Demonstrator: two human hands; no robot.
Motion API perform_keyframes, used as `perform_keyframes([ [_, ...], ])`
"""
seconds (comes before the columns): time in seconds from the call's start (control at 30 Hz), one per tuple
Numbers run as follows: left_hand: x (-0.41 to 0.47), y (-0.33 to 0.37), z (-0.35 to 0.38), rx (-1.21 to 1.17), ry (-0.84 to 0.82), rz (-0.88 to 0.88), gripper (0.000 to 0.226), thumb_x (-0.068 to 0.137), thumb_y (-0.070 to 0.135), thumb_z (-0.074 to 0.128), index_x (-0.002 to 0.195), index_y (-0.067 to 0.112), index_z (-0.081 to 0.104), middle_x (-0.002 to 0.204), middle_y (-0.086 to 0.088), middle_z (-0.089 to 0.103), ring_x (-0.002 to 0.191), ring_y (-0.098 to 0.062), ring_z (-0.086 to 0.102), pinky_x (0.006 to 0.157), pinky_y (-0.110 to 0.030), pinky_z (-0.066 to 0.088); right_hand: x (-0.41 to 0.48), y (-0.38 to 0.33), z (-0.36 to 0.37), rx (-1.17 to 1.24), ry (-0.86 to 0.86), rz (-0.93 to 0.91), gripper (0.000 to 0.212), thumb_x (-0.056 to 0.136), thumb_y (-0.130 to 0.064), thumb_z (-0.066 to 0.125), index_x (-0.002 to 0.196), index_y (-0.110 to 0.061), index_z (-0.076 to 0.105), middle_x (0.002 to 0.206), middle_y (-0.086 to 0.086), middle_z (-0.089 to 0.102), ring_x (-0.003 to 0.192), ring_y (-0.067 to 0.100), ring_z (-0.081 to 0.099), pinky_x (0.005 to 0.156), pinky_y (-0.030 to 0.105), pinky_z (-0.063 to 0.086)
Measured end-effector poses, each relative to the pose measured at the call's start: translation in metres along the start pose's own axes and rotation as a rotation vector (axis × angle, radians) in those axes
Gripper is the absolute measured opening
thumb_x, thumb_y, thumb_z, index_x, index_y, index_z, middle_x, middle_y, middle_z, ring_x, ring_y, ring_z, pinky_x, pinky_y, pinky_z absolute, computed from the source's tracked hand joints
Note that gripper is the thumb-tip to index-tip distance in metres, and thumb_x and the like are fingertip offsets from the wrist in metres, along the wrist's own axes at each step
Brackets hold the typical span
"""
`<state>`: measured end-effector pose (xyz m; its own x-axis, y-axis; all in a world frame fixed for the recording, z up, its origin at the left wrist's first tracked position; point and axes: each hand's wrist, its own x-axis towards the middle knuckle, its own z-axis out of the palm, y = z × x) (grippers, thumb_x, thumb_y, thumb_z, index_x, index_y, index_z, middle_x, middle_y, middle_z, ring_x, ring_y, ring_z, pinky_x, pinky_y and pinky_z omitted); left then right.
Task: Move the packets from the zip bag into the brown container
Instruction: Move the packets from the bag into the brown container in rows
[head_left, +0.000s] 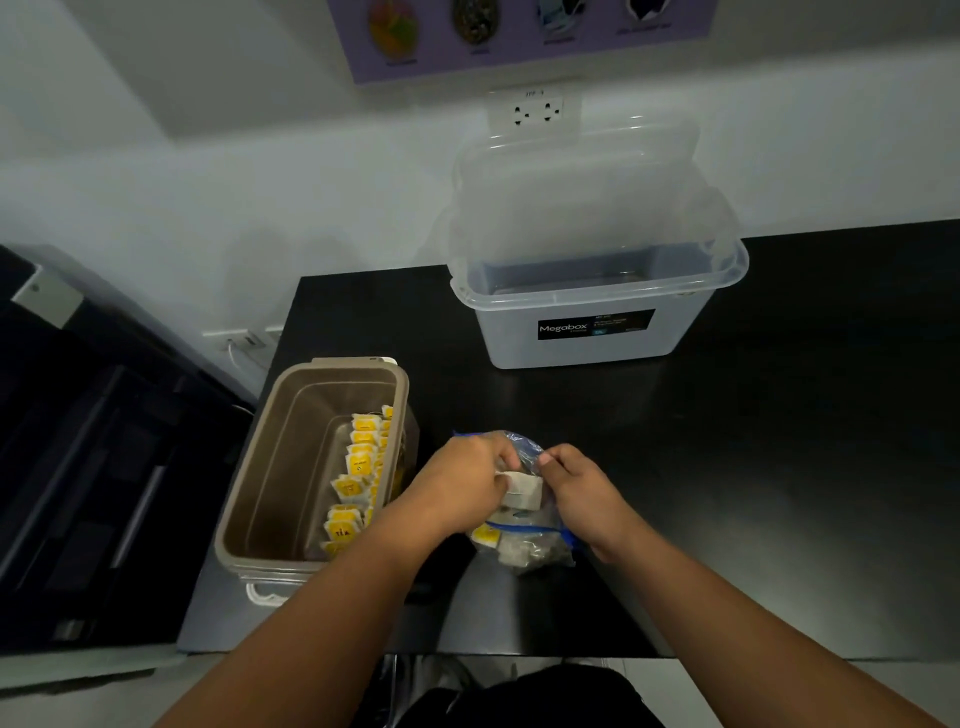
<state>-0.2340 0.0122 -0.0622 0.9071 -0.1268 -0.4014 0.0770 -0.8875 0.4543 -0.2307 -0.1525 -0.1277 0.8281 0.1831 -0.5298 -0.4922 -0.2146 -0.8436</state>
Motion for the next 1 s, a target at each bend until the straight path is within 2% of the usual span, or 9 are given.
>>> perform_keyframes([
  [0.1, 0.003, 0.008, 0.005, 0.159, 0.001, 0.033, 0.028, 0.095, 0.017, 0.059, 0.119, 0.026, 0.069, 0.114, 0.001, 0.069, 0.106, -0.020, 0.065, 0.092, -0.036, 0.054, 0.003, 0.001, -0.001, -0.027, 0.009, -0.006, 0.025, 0.110, -0.029, 0.045, 0.100, -0.015, 0.063, 0.091, 0.005, 0.067, 0.082, 0.017, 0.061, 0.075, 0.036, 0.052],
  [0.17, 0.006, 0.015, 0.006, 0.210, -0.033, -0.007, 0.030, 0.094, 0.021, 0.062, 0.123, 0.026, 0.067, 0.119, 0.001, 0.066, 0.109, -0.021, 0.064, 0.095, -0.037, 0.053, 0.005, 0.002, -0.002, -0.036, 0.015, -0.002, 0.025, 0.110, -0.029, 0.045, 0.097, -0.016, 0.063, 0.088, 0.005, 0.065, 0.079, 0.016, 0.059, 0.073, 0.035, 0.050],
  [0.37, 0.008, 0.013, 0.018, 0.232, 0.024, -0.031, 0.028, 0.091, 0.028, 0.065, 0.119, 0.029, 0.070, 0.110, 0.001, 0.070, 0.097, -0.018, 0.067, 0.088, -0.035, 0.056, 0.007, 0.000, -0.004, -0.004, 0.004, 0.025, 0.024, 0.110, -0.027, 0.046, 0.100, -0.015, 0.064, 0.094, 0.008, 0.069, 0.085, 0.019, 0.065, 0.077, 0.039, 0.055],
  [0.47, 0.009, 0.013, 0.020, 0.315, -0.030, 0.033, 0.030, 0.091, 0.027, 0.064, 0.121, 0.029, 0.068, 0.116, -0.001, 0.065, 0.101, -0.020, 0.065, 0.087, -0.038, 0.057, 0.006, -0.002, -0.004, -0.013, 0.003, 0.028, 0.025, 0.110, -0.029, 0.045, 0.101, -0.015, 0.064, 0.099, 0.010, 0.071, 0.089, 0.022, 0.068, 0.079, 0.041, 0.058],
  [0.6, 0.008, 0.012, 0.016, 0.330, -0.037, 0.057, 0.019, 0.093, 0.035, 0.063, 0.109, 0.029, 0.072, 0.112, 0.001, 0.063, 0.097, -0.019, 0.064, 0.086, -0.039, 0.057, 0.005, -0.003, -0.003, -0.028, 0.006, 0.039, 0.025, 0.110, -0.030, 0.045, 0.102, -0.016, 0.064, 0.102, 0.011, 0.072, 0.095, 0.026, 0.070, 0.086, 0.046, 0.058],
  [0.7, -0.001, 0.004, 0.004, 0.149, 0.121, 0.094, 0.010, 0.091, 0.035, 0.065, 0.094, 0.029, 0.072, 0.096, 0.006, 0.066, 0.084, -0.011, 0.064, 0.080, -0.035, 0.057, 0.007, -0.004, -0.001, -0.045, 0.029, 0.033, 0.025, 0.110, -0.029, 0.045, 0.101, -0.017, 0.064, 0.096, 0.009, 0.069, 0.087, 0.022, 0.065, 0.085, 0.046, 0.056],
  [0.77, -0.007, -0.002, -0.011, -0.016, 0.253, 0.114, 0.002, 0.089, 0.029, 0.068, 0.091, 0.029, 0.070, 0.087, 0.009, 0.066, 0.076, -0.005, 0.063, 0.075, -0.030, 0.057, 0.008, -0.006, 0.002, -0.042, 0.044, 0.048, 0.025, 0.110, -0.029, 0.044, 0.103, -0.015, 0.063, 0.093, 0.007, 0.067, 0.084, 0.019, 0.063, 0.077, 0.039, 0.054],
  [0.9, -0.018, -0.017, -0.054, -0.184, 0.446, 0.126, 0.012, 0.087, 0.017, 0.069, 0.094, 0.026, 0.065, 0.075, 0.012, 0.066, 0.061, -0.001, 0.059, 0.061, -0.014, 0.045, 0.008, -0.012, 0.010, 0.008, 0.081, 0.085, 0.026, 0.110, -0.032, 0.045, 0.106, -0.015, 0.064, 0.102, 0.010, 0.070, 0.093, 0.023, 0.069, 0.077, 0.036, 0.057],
  [1.0, -0.027, -0.038, -0.086, -0.169, 0.511, 0.109, 0.020, 0.085, 0.014, 0.067, 0.098, 0.028, 0.059, 0.071, 0.009, 0.063, 0.059, -0.003, 0.057, 0.058, -0.018, 0.042, 0.009, -0.014, 0.016, 0.033, 0.098, 0.092, 0.023, 0.110, -0.033, 0.047, 0.106, -0.018, 0.064, 0.108, 0.010, 0.071, 0.100, 0.025, 0.070, 0.082, 0.040, 0.059],
])
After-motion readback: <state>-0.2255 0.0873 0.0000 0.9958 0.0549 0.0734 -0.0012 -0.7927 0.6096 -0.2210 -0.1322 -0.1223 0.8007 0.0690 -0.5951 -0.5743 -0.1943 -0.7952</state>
